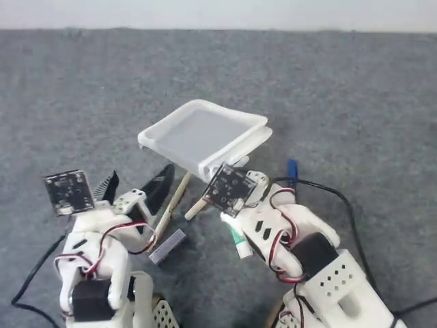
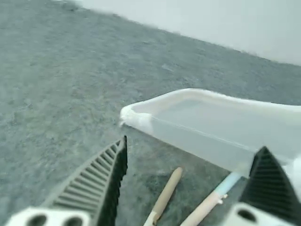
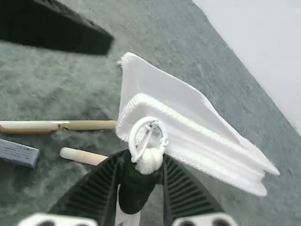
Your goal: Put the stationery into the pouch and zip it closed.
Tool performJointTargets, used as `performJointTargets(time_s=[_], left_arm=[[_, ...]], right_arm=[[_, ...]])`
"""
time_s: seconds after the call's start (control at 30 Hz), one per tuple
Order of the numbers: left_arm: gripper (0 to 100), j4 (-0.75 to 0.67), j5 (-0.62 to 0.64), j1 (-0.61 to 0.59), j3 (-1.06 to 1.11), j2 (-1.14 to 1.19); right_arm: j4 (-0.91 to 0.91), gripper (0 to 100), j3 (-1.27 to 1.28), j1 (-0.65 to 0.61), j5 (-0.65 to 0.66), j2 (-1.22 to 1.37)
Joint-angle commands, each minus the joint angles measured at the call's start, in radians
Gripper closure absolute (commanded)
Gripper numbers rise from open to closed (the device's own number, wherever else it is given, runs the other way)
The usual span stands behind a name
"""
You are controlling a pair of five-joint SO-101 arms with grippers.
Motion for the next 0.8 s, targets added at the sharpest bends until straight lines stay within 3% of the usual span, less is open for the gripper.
performJointTargets(time_s=[0.0, 0.4, 0.77], left_arm=[[61, 0.012, -0.037, 0.080, -0.064, -0.023], [61, 0.006, -0.098, 0.233, -0.039, -0.023], [61, -0.094, -0.098, 0.230, 0.059, -0.021]], right_arm=[[-0.025, 99.2, -0.017, -0.019, -0.034, -0.028], [-0.088, 99.2, 0.025, -0.022, -0.098, -0.027], [-0.085, 99.2, 0.037, -0.050, -0.152, -0.036]])
